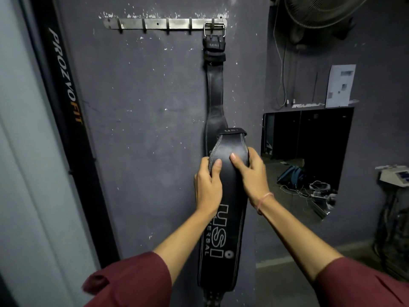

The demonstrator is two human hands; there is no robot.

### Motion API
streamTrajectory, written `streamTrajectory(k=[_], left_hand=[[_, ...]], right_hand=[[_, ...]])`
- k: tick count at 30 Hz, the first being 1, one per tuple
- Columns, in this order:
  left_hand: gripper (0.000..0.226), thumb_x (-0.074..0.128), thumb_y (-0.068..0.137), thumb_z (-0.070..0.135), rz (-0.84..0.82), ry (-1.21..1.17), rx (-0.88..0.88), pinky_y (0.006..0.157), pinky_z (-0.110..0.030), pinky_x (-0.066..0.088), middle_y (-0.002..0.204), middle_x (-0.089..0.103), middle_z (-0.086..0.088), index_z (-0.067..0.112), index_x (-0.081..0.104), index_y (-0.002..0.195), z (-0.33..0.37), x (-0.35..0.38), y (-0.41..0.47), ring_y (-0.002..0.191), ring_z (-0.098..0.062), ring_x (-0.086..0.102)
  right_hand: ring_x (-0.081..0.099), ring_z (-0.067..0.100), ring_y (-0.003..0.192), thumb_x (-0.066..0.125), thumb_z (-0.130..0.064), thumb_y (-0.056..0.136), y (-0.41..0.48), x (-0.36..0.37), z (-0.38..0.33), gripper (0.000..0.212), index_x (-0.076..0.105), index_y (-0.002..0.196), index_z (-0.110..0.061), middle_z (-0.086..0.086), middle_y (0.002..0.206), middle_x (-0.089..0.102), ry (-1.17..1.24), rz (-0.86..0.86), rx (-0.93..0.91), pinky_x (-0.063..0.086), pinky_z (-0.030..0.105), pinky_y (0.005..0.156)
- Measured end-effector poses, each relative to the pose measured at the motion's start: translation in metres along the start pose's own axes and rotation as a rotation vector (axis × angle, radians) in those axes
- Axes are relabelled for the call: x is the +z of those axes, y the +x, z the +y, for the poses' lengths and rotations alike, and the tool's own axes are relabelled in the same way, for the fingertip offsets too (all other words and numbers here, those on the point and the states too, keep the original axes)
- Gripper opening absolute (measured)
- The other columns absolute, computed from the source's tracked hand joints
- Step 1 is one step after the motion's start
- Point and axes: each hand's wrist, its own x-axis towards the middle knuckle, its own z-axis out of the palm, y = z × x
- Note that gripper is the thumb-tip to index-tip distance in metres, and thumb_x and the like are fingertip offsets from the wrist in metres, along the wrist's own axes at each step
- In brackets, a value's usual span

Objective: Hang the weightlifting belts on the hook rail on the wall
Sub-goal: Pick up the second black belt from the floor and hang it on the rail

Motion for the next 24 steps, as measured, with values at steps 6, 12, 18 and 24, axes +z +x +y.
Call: streamTrajectory(k=[6, 12, 18, 24], left_hand=[[0.029, 0.047, 0.104, 0.033, 0.066, 0.046, -0.053, 0.064, -0.041, 0.038, 0.061, 0.041, 0.008, 0.014, 0.043, 0.082, 0.010, 0.001, 0.025, 0.056, -0.009, 0.040], [0.034, 0.044, 0.105, 0.031, 0.148, -0.026, -0.098, 0.067, -0.039, 0.037, 0.067, 0.044, 0.007, 0.004, 0.043, 0.086, 0.019, -0.005, 0.051, 0.064, -0.016, 0.042], [0.033, 0.044, 0.104, 0.035, 0.205, -0.060, -0.131, 0.066, -0.036, 0.035, 0.064, 0.039, 0.009, 0.011, 0.039, 0.082, 0.026, -0.005, 0.061, 0.060, -0.012, 0.037], [0.037, 0.047, 0.103, 0.036, 0.125, -0.013, -0.121, 0.061, -0.033, 0.031, 0.063, 0.036, 0.009, 0.019, 0.034, 0.073, 0.031, -0.007, 0.076, 0.057, -0.010, 0.034]], right_hand=[[0.066, 0.008, 0.114, 0.065, -0.013, 0.093, -0.098, -0.004, 0.069, 0.039, 0.058, 0.127, -0.030, -0.013, 0.121, 0.070, 0.058, -0.172, 0.199, 0.051, 0.037, 0.103], [0.069, 0.013, 0.096, 0.058, -0.007, 0.097, -0.045, -0.001, 0.034, 0.015, 0.063, 0.112, -0.008, 0.001, 0.104, 0.074, 0.106, -0.106, 0.117, 0.054, 0.035, 0.089], [0.071, 0.025, 0.102, 0.061, -0.013, 0.097, -0.053, -0.001, 0.037, 0.017, 0.066, 0.113, -0.012, 0.008, 0.109, 0.074, 0.132, -0.115, 0.097, 0.057, 0.037, 0.088], [0.067, 0.030, 0.115, 0.066, 0.001, 0.090, -0.131, -0.025, 0.099, 0.031, 0.068, 0.113, -0.018, 0.001, 0.112, 0.076, 0.055, -0.229, 0.363, 0.055, 0.032, 0.094]])
